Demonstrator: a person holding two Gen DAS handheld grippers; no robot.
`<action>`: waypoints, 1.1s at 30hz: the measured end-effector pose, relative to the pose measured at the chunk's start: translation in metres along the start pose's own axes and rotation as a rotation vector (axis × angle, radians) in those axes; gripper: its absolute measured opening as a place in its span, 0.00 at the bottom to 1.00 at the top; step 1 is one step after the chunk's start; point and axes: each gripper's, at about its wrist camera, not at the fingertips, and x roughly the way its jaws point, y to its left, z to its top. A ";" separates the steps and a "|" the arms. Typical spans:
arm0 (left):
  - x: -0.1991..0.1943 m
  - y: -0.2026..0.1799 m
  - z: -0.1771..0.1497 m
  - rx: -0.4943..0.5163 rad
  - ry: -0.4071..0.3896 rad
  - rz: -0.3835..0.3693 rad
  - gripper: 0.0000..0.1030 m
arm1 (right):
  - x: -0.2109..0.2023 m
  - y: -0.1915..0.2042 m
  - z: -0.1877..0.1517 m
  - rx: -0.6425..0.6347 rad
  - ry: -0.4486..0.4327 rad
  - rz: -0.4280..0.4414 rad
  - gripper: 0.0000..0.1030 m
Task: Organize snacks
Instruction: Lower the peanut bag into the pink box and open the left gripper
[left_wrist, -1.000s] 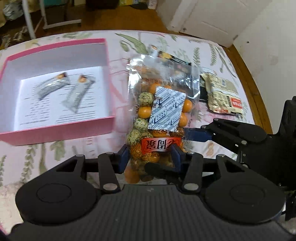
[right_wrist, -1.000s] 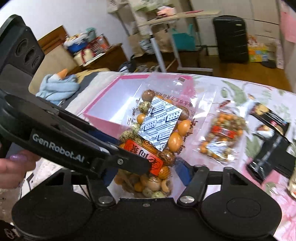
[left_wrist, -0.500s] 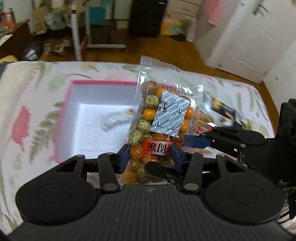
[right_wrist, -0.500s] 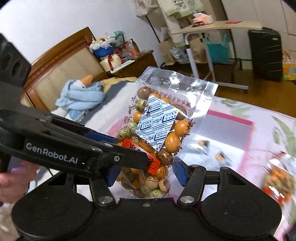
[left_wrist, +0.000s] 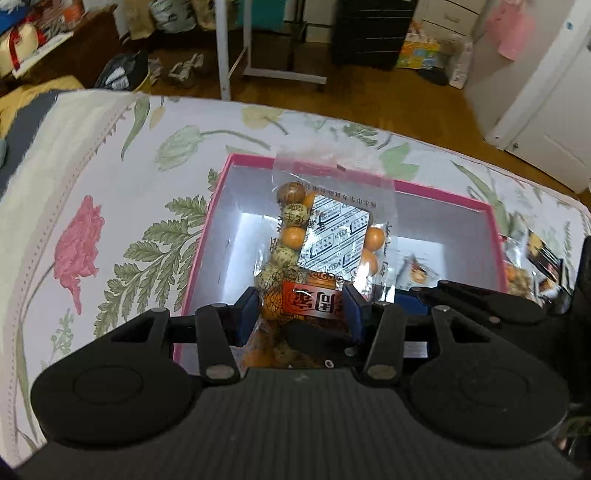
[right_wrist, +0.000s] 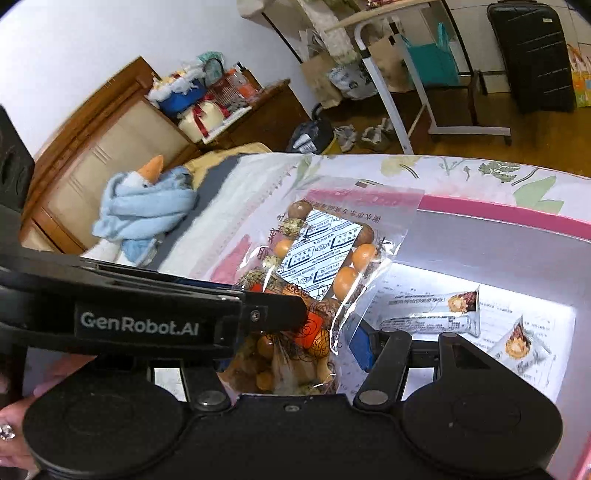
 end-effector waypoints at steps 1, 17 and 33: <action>0.006 0.003 0.001 -0.014 0.010 0.003 0.45 | 0.006 -0.001 0.001 -0.006 0.007 -0.005 0.64; 0.034 -0.004 -0.013 0.027 0.019 0.143 0.47 | 0.043 0.000 -0.004 -0.092 0.222 -0.075 0.70; -0.065 -0.059 -0.072 0.172 -0.113 -0.021 0.48 | -0.160 -0.026 -0.056 -0.116 -0.094 -0.180 0.73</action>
